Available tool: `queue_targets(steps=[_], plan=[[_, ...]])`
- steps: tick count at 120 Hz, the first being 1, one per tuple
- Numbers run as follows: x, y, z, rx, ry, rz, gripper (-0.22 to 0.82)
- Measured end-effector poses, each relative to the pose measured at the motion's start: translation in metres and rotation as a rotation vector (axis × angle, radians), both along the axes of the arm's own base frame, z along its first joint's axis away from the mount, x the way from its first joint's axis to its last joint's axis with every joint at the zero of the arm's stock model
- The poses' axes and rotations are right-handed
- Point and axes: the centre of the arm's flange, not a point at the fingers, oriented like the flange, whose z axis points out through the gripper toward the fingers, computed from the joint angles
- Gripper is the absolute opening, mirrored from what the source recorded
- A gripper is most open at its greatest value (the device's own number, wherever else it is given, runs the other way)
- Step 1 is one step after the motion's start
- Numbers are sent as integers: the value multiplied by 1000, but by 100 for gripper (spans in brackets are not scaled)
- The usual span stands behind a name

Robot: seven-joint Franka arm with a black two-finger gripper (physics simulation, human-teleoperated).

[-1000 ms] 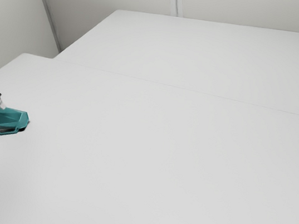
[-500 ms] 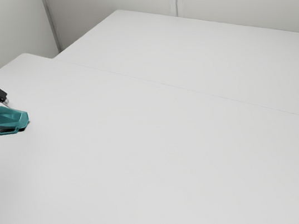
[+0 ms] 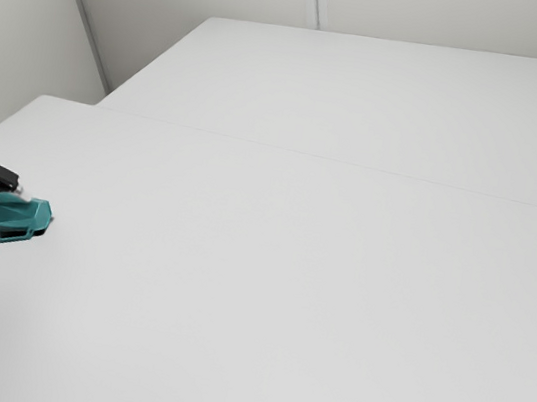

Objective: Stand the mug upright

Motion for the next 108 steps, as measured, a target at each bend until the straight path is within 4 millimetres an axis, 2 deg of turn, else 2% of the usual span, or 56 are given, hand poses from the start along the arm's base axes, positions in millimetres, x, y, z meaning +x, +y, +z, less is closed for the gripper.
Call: queue_targets(steps=[19,55,75,97,108], plan=[[-7,-4,-4,-26,-13,13,60],[-15,-6,12,-16,-58,7,60],[-23,-5,8,-16,-66,10,60],[-24,-4,7,-7,-87,3,60],[-24,-4,7,-1,-95,-4,57]])
